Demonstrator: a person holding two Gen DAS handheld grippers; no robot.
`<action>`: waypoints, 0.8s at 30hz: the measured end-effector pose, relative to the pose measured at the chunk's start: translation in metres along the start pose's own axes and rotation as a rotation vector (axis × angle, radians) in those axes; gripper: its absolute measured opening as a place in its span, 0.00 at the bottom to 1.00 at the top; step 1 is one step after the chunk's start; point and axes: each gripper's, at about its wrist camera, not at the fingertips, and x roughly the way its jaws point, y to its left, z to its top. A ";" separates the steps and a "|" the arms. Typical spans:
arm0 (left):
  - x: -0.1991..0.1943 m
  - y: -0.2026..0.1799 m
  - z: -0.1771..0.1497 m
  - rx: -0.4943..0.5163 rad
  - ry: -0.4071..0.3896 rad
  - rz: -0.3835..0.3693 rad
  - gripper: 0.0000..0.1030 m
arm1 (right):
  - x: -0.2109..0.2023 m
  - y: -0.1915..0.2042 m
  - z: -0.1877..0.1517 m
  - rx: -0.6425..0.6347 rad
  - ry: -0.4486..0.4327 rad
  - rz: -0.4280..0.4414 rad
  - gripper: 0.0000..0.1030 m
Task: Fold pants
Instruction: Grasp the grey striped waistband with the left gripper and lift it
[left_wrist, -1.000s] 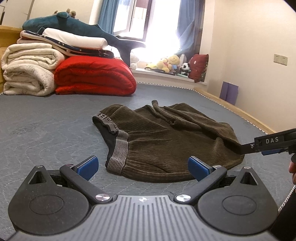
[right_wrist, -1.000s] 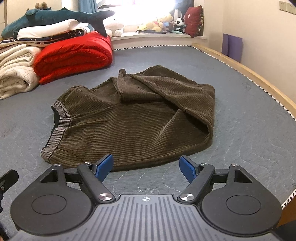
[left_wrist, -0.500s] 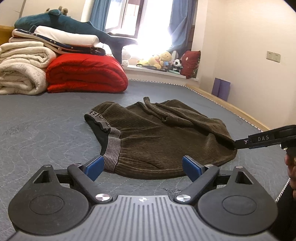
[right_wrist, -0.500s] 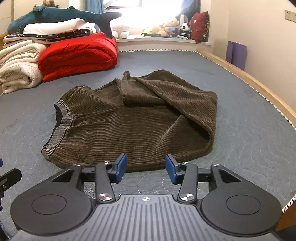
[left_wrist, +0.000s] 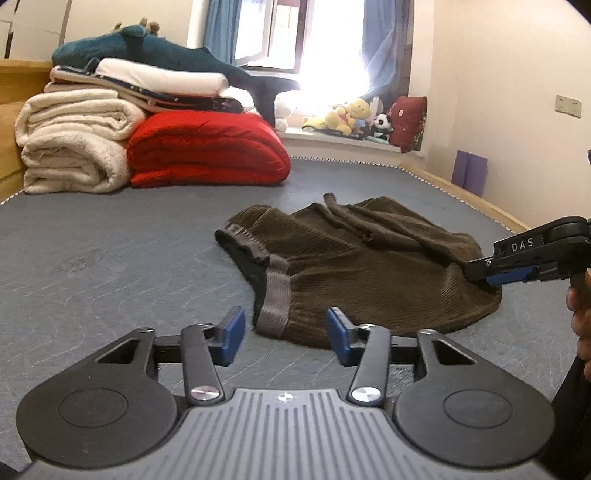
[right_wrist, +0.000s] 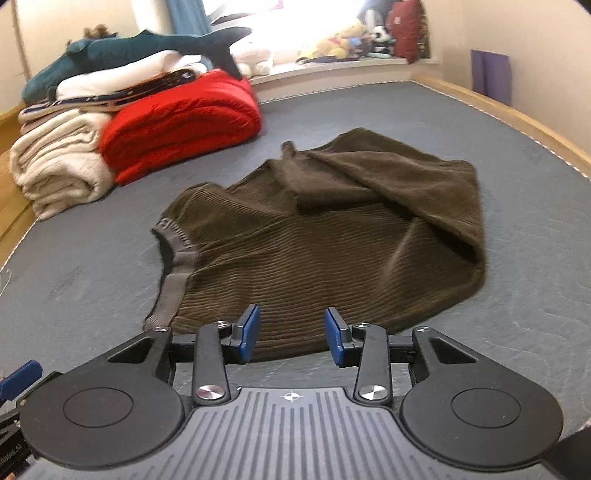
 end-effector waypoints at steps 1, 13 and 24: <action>0.001 0.005 -0.001 -0.008 0.010 0.002 0.41 | 0.001 0.004 0.000 -0.015 0.000 0.005 0.34; 0.075 0.055 -0.017 -0.208 0.171 -0.042 0.22 | -0.003 -0.014 -0.004 -0.121 -0.014 -0.035 0.20; 0.177 0.113 -0.008 -0.527 0.256 -0.207 0.49 | -0.017 -0.076 -0.003 0.049 0.046 0.016 0.21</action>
